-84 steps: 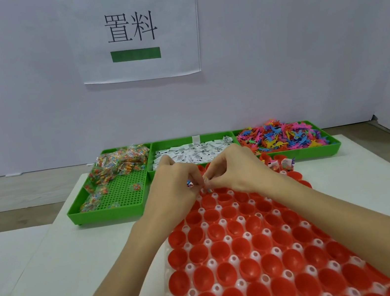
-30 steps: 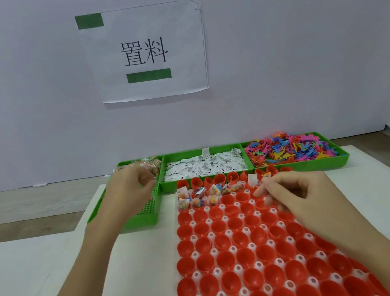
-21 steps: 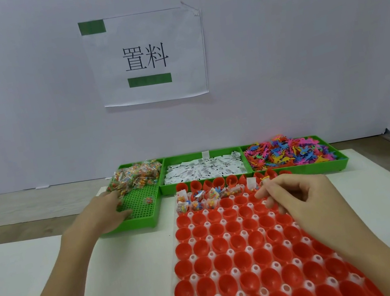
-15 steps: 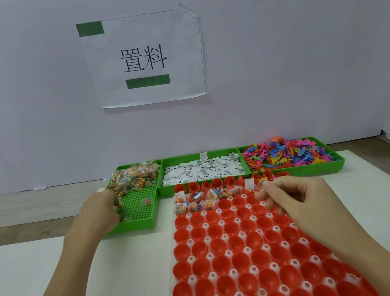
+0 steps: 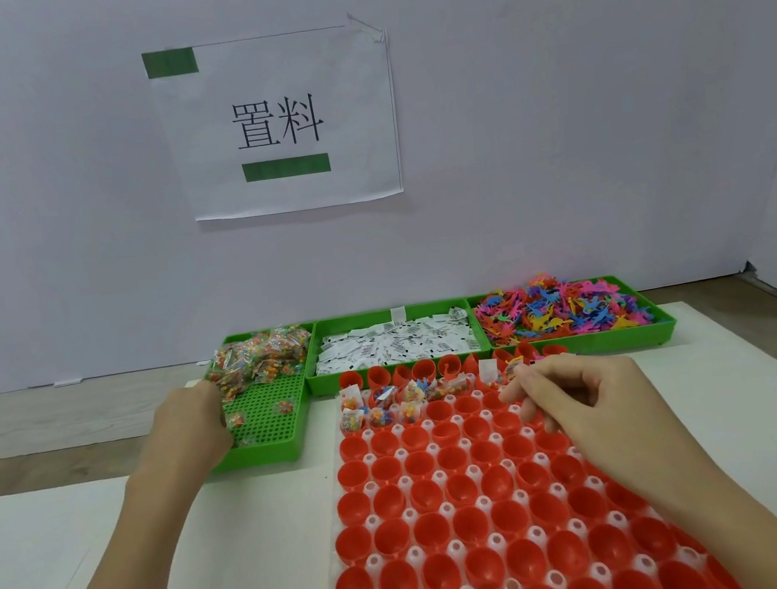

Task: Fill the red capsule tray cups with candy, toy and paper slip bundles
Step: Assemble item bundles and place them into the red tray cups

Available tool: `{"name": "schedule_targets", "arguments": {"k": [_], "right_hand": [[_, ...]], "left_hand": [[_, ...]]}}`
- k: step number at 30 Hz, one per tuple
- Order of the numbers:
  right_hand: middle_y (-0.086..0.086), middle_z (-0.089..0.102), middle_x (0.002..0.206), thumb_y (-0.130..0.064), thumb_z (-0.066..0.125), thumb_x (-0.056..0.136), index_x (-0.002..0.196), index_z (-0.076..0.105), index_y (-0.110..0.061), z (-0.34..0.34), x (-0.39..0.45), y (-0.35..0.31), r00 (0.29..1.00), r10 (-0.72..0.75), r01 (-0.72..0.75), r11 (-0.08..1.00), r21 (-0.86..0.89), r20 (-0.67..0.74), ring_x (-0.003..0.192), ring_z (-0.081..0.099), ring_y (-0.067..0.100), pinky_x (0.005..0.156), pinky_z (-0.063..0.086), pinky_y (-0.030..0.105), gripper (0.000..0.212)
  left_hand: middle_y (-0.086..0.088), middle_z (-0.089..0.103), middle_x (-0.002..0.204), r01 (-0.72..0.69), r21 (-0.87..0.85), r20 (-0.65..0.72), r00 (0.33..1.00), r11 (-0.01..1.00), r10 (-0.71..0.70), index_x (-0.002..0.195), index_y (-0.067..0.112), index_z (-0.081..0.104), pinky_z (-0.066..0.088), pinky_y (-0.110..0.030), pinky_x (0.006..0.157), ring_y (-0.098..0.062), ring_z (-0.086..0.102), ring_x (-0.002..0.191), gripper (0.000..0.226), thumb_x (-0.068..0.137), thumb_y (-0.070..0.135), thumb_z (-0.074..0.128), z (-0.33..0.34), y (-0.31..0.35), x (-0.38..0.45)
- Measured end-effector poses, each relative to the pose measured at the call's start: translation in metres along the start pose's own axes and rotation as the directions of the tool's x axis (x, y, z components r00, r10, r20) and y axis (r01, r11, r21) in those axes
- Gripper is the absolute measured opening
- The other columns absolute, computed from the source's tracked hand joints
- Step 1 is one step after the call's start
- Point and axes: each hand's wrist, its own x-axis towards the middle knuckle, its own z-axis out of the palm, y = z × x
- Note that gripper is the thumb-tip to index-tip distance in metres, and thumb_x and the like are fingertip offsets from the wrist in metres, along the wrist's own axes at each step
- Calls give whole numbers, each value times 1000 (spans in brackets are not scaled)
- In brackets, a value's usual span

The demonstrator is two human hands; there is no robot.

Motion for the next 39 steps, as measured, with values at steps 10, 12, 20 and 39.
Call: {"name": "schedule_targets", "arguments": {"k": [10, 12, 20, 39], "right_hand": [[-5, 73, 70, -32, 61, 99, 78, 79, -28, -2, 2, 1, 1000, 1, -1, 1000, -12, -1, 61, 62, 7, 68, 52, 26, 28], [-5, 73, 70, -32, 61, 99, 78, 79, -29, -2, 2, 1, 1000, -2, 2, 1000, -7, 3, 61, 63, 8, 69, 53, 27, 28], [-5, 73, 71, -37, 60, 97, 80, 79, -29, -1, 0, 1, 1000, -3, 3, 1000, -5, 29, 61, 64, 7, 67, 53, 23, 26], [10, 77, 110, -14, 67, 97, 106, 79, -5, 56, 153, 19, 973, 20, 139, 741, -657, 229, 99, 72, 21, 79, 48, 24, 18]], "left_hand": [[-7, 69, 70, -222, -268, -293, 946, 938, 140, 75, 7, 74, 43, -32, 65, -27, 62, 68, 10, 83, 7, 80, -51, 26, -24], [4, 70, 69, -364, -408, -386, 900, 837, 203, 81, 15, 79, 47, -27, 62, -13, 65, 62, 5, 84, 15, 82, -75, 44, -44], [8, 77, 81, -461, -816, -353, 876, 350, 330, 84, 22, 76, 61, -25, 76, -13, 75, 77, 15, 80, 11, 85, -50, 105, -131], [-6, 78, 84, -151, -981, -130, 977, 118, 166, 99, 21, 80, 60, -24, 67, -24, 75, 69, 16, 86, 13, 80, -2, 76, -128]]}}
